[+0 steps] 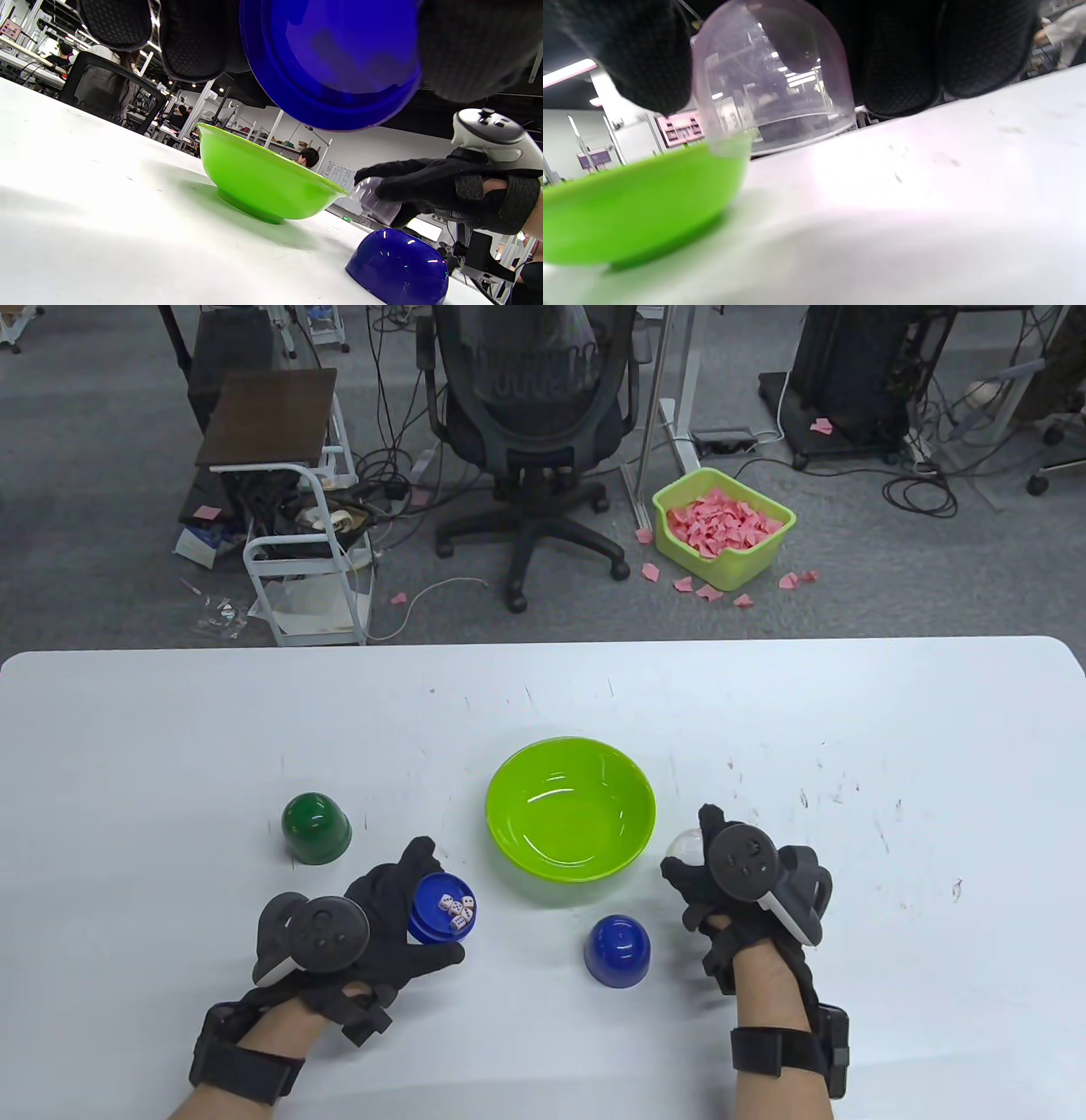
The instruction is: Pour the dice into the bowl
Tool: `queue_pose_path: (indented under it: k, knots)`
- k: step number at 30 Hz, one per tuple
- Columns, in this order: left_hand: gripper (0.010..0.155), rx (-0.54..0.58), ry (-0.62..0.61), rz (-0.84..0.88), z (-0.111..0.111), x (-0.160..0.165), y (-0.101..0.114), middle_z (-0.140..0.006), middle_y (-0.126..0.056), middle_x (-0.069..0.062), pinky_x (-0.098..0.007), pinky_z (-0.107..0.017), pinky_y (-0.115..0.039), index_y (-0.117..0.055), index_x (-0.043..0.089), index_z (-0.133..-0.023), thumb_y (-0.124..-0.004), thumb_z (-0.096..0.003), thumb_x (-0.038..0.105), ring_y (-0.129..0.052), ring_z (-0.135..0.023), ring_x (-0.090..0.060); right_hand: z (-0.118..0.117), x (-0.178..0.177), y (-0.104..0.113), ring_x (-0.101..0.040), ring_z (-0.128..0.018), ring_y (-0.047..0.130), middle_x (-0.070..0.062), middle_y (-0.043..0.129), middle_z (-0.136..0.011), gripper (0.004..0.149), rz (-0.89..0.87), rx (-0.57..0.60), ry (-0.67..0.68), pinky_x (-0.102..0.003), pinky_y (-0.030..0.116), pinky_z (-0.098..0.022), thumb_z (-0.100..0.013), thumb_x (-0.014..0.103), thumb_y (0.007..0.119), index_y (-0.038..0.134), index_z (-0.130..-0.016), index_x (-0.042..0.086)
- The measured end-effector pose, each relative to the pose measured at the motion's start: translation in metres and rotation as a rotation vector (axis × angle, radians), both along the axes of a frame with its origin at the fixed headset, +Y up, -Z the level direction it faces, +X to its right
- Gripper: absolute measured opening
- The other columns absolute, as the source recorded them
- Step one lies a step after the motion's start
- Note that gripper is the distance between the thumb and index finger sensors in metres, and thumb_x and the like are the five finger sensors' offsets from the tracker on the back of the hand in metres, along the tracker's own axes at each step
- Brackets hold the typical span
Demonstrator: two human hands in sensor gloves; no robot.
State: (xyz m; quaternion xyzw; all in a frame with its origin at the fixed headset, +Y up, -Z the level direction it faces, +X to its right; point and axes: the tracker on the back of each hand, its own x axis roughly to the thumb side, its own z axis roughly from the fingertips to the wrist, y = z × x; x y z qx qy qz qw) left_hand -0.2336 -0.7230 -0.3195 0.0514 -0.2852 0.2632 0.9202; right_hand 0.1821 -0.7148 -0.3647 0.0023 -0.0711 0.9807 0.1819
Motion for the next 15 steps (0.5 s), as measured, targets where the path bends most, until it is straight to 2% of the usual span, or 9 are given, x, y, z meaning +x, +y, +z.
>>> queue_pose_path:
  k: [7, 15]
  knots:
    - [0.112, -0.009, 0.006, -0.007, -0.001, -0.001, 0.000, -0.107, -0.066, -0.012, -0.062, -0.075, -0.064, -0.023, 0.019, -0.110, -0.087, -0.0345, 0.071, -0.078, -0.092, -0.035, -0.009, 0.002, -0.028, -0.054, -0.070, 0.085, -0.029, 0.081, -0.097, 0.082, 0.081, -0.143, -0.021, -0.069, 0.073, -0.054, -0.041, 0.046, 0.093, 0.063, -0.103, 0.003]
    - [0.112, -0.014, 0.011, 0.000, -0.002, -0.002, 0.001, -0.107, -0.067, -0.010, -0.062, -0.075, -0.065, -0.024, 0.020, -0.110, -0.086, -0.0338, 0.073, -0.079, -0.093, -0.034, -0.010, 0.003, -0.037, -0.056, -0.071, 0.085, -0.028, 0.081, -0.100, 0.081, 0.097, -0.179, -0.047, -0.070, 0.072, -0.054, -0.043, 0.045, 0.090, 0.061, -0.105, 0.003]
